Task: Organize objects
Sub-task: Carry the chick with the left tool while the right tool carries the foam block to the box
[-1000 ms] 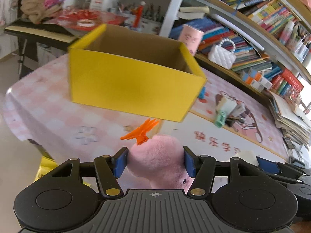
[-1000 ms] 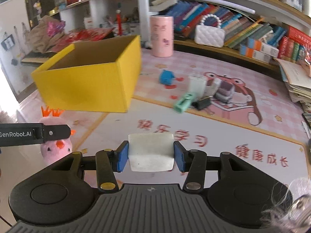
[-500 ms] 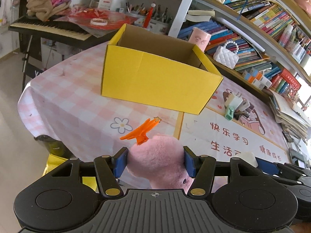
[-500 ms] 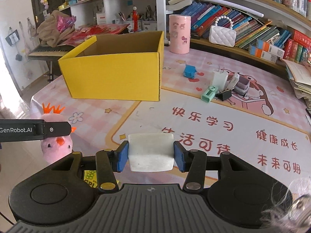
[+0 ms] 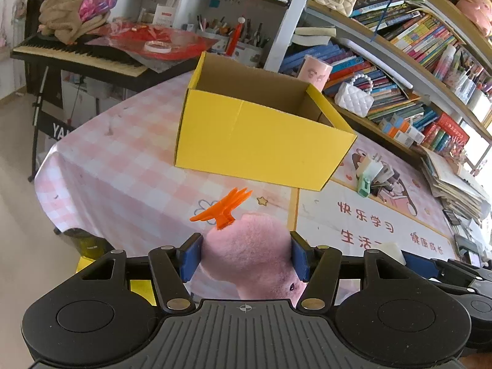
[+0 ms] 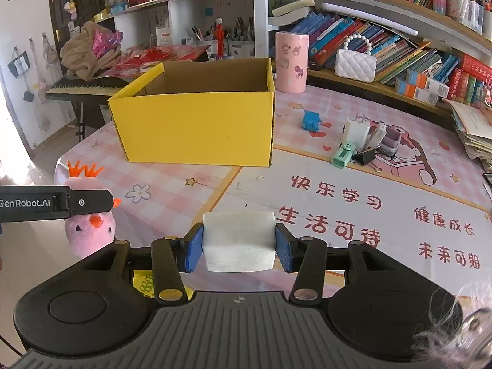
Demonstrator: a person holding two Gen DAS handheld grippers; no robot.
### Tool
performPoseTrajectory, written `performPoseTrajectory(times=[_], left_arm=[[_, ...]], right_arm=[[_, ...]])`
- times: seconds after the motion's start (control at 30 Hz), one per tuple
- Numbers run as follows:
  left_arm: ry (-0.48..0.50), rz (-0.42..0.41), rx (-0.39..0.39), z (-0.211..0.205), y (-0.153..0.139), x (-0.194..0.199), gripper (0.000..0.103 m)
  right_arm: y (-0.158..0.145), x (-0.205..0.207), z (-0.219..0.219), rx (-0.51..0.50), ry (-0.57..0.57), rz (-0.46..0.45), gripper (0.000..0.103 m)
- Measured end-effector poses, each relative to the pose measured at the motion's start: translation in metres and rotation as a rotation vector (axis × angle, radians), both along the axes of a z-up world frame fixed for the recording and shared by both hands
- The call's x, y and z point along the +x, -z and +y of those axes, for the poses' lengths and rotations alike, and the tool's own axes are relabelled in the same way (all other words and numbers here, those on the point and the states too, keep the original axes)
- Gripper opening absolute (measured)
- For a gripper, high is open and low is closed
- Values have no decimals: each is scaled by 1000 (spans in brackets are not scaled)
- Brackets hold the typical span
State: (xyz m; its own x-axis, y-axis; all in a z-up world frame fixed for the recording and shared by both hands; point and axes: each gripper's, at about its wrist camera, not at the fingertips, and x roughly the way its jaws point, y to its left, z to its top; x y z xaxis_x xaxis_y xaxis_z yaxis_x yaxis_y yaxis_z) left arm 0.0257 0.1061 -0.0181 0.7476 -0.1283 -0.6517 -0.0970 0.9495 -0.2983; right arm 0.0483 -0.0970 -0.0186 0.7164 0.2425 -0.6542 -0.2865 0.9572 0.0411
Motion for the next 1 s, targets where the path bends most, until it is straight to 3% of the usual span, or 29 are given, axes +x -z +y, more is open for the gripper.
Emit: performPoseTrajectory(times=[0.73, 1.0], left_arm=[[25, -48, 19, 11, -8, -3, 58], [41, -69, 88, -1, -13, 12, 58]], right_arm=[[-5, -1, 26, -20, -27, -8, 46], [-2, 18, 29, -12, -59, -1, 46]])
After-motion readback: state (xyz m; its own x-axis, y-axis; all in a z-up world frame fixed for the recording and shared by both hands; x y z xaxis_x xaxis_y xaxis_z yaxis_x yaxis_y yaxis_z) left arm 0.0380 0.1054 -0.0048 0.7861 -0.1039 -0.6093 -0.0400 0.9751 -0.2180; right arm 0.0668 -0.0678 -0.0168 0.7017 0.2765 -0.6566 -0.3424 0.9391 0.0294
